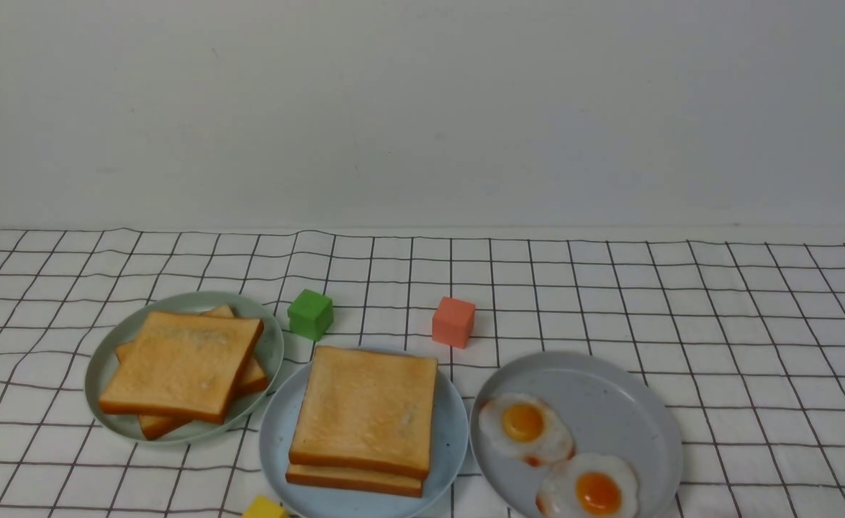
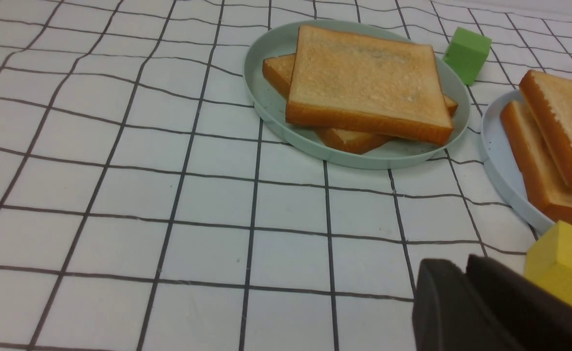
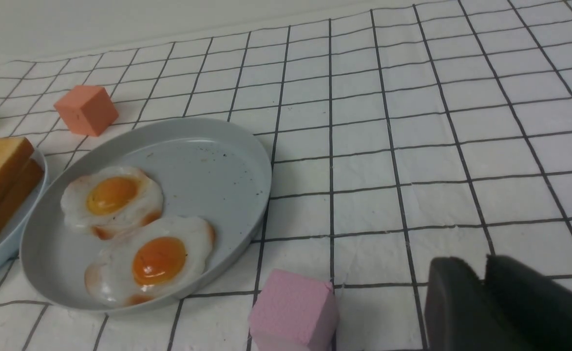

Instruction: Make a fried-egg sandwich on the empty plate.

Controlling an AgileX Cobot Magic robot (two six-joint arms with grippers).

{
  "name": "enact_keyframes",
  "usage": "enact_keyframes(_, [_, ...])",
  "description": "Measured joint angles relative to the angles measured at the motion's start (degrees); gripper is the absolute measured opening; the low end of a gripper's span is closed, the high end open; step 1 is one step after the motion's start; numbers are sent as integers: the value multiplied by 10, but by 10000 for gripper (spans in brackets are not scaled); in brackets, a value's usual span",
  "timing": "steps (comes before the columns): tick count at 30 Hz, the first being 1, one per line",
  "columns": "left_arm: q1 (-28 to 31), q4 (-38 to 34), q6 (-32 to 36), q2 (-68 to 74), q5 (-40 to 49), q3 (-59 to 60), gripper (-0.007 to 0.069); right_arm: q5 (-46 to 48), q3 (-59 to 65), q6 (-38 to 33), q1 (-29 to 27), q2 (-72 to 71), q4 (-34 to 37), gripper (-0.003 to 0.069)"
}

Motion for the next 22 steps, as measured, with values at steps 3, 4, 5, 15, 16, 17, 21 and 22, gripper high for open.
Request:
enact_keyframes(3, [0,0,0,0,0,0,78,0,0,0,0,0,0,116])
enact_keyframes(4, [0,-1,0,0,0,0,81,0,0,0,0,0,0,118])
enact_keyframes(5, [0,-1,0,0,0,0,82,0,0,0,0,0,0,119])
enact_keyframes(15, [0,-1,0,0,0,0,92,0,0,0,0,0,0,130])
enact_keyframes(16, [0,-1,0,0,0,0,92,0,0,0,0,0,0,130])
enact_keyframes(17, [0,-1,0,0,0,0,92,0,0,0,0,0,0,131])
enact_keyframes(21, [0,-1,0,0,0,0,96,0,0,0,0,0,0,133])
enact_keyframes(22, [0,-1,0,0,0,0,99,0,0,0,0,0,0,133])
